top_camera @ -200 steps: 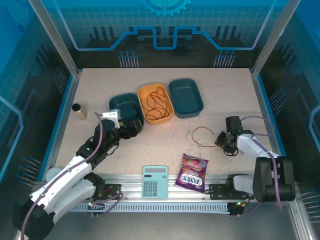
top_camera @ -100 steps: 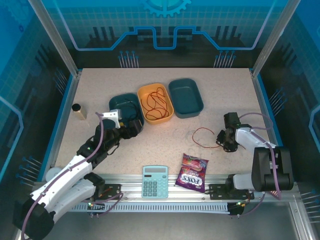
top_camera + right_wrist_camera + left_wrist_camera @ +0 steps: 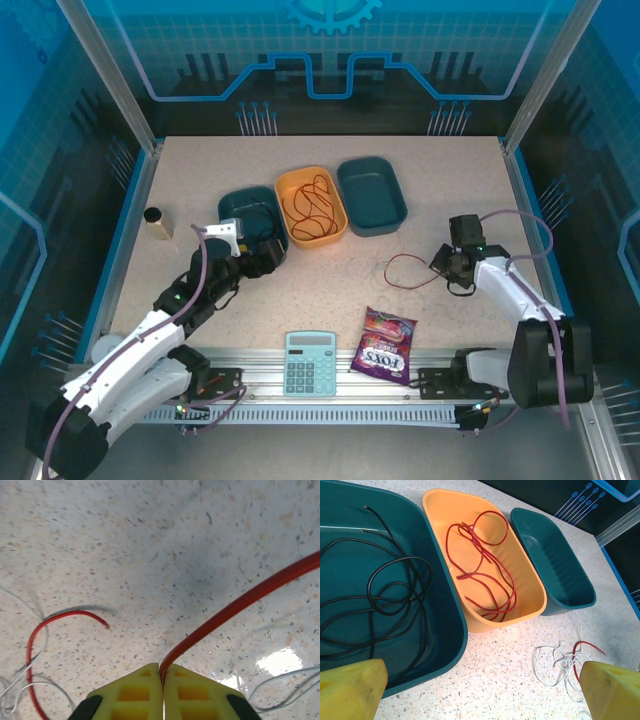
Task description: Untangle the cables
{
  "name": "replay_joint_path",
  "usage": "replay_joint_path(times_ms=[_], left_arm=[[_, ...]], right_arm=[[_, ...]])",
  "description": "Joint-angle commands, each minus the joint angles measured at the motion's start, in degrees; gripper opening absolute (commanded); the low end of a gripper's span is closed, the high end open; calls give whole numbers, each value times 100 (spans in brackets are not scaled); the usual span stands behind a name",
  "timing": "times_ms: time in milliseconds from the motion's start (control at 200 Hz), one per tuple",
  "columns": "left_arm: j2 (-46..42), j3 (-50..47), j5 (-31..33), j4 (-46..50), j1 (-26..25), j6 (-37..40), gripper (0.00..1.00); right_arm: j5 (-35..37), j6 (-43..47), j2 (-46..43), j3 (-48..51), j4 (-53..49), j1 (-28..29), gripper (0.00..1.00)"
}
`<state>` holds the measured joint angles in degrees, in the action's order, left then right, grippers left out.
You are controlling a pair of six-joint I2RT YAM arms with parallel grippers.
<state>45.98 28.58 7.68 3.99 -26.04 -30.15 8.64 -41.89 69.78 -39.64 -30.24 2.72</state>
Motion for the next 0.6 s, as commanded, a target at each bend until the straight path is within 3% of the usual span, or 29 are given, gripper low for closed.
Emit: replay_joint_path(times_ms=[0, 260, 595], left_arm=[[16, 42, -75, -119, 21, -65, 99], [56, 52, -98, -132, 21, -80, 99], [115, 51, -113, -172, 26, -92, 99]], right_arm=[[116, 132, -351, -204, -184, 116, 1], [285, 601, -1136, -521, -295, 297, 0], [636, 1144, -1544, -1663, -1069, 897, 0]])
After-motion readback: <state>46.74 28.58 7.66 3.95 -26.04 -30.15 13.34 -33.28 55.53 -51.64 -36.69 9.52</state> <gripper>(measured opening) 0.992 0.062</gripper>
